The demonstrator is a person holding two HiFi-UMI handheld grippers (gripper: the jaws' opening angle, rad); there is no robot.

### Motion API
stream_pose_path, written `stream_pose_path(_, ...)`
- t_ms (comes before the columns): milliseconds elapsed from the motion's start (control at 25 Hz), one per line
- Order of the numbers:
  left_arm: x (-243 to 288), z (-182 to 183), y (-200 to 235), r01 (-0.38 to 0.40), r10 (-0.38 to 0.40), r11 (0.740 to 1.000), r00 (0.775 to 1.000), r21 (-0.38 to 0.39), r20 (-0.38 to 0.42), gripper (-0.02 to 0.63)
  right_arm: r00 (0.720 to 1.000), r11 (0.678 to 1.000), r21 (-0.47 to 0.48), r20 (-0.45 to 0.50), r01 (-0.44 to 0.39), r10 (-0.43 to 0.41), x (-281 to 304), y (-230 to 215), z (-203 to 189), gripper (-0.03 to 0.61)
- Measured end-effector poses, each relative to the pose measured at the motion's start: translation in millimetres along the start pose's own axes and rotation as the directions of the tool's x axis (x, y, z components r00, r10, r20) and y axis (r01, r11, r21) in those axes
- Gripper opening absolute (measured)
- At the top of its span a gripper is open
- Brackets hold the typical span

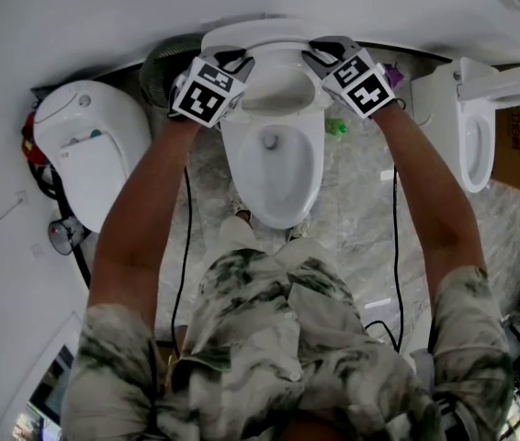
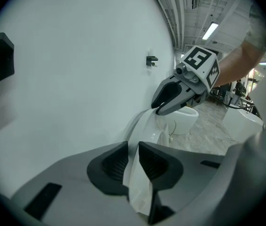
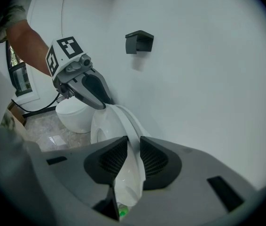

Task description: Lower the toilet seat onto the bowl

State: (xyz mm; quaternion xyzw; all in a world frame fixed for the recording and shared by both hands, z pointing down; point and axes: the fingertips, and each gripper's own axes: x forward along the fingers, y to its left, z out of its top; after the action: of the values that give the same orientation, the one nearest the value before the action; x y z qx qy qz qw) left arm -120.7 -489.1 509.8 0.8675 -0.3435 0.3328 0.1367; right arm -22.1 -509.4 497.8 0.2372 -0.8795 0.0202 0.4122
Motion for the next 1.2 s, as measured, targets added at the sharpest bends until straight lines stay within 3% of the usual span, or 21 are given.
stream_pose_path(1200,-28,-6,-58,-0.045,0.045,0.999,0.999,-0.027,-0.001,0.089,0.998,0.998,-0.052,0.030,-0.046,0.047,-49,42,-20,0.100)
